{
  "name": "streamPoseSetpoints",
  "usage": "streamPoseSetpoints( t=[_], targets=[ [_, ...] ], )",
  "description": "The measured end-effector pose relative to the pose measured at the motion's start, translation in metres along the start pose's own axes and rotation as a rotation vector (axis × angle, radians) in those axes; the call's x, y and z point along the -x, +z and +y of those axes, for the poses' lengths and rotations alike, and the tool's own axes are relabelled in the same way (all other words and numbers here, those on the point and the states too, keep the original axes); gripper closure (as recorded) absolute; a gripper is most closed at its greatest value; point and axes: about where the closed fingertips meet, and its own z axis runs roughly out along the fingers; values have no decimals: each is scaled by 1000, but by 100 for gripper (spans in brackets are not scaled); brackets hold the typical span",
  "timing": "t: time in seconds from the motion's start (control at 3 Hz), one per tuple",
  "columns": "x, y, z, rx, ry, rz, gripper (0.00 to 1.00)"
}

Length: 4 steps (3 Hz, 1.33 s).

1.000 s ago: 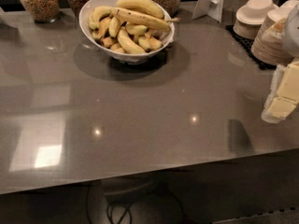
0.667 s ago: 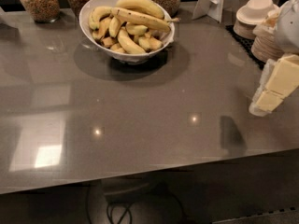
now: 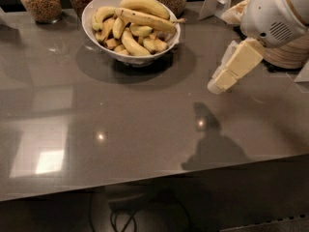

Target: Pick banana from white bowl

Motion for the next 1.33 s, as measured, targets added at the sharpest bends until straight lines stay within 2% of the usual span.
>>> streamPoseSetpoints(
  t=[0.33, 0.67, 1.33],
  targets=[
    [39, 32, -27, -8, 5, -131, 0],
    [71, 60, -51, -14, 21, -228, 0],
    [128, 121, -114, -5, 93, -390, 0]
  ],
)
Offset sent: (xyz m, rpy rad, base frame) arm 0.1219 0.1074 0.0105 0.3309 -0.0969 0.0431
